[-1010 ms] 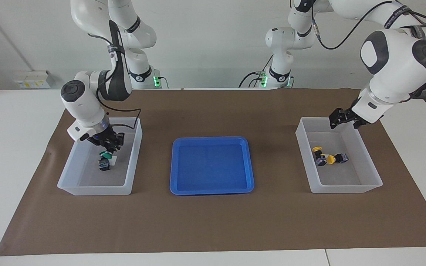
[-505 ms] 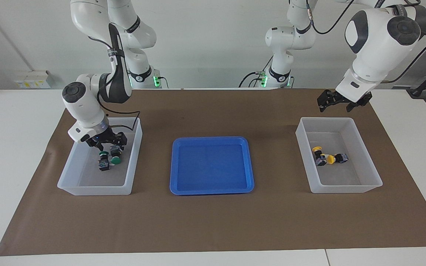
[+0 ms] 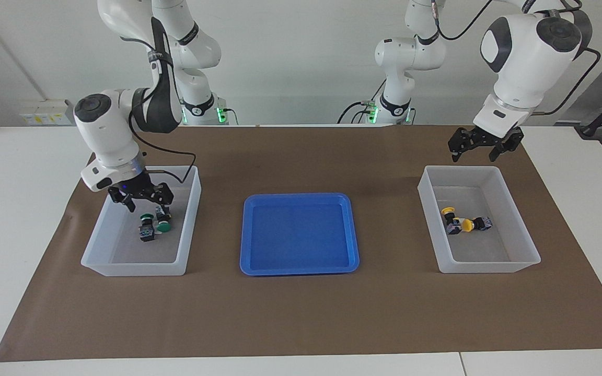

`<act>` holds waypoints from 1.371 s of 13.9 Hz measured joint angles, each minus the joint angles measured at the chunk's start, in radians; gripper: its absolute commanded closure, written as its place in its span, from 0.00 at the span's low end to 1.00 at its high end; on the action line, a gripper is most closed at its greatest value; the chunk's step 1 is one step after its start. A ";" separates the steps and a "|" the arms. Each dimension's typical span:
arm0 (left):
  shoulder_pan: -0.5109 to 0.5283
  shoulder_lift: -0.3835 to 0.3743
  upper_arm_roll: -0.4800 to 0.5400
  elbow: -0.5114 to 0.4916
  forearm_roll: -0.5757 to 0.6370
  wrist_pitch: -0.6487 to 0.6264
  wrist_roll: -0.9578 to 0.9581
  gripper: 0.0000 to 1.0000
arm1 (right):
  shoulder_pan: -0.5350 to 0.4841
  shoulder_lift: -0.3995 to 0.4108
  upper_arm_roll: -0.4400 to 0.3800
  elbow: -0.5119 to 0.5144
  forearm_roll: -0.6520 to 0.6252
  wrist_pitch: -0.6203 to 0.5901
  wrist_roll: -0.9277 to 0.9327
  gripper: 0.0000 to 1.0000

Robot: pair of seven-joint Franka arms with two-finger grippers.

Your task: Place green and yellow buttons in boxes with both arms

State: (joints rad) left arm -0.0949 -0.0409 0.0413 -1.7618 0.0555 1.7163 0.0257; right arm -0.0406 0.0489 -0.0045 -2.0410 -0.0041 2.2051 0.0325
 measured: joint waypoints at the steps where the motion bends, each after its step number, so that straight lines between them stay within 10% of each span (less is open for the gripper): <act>1: 0.026 -0.012 -0.004 0.004 0.000 0.003 0.001 0.00 | 0.000 -0.021 0.000 0.042 0.000 -0.070 0.002 0.00; 10: 0.092 -0.039 -0.102 0.107 -0.001 0.005 -0.007 0.00 | -0.016 -0.104 -0.021 0.415 -0.012 -0.645 0.004 0.00; 19: 0.094 -0.035 -0.107 0.067 -0.001 0.000 -0.037 0.00 | 0.047 -0.117 -0.075 0.427 -0.029 -0.692 0.046 0.00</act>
State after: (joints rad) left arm -0.0009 -0.0757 -0.0660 -1.6950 0.0542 1.7159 -0.0110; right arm 0.0061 -0.0677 -0.0796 -1.6141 -0.0330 1.5132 0.0783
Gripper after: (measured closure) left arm 0.000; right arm 0.000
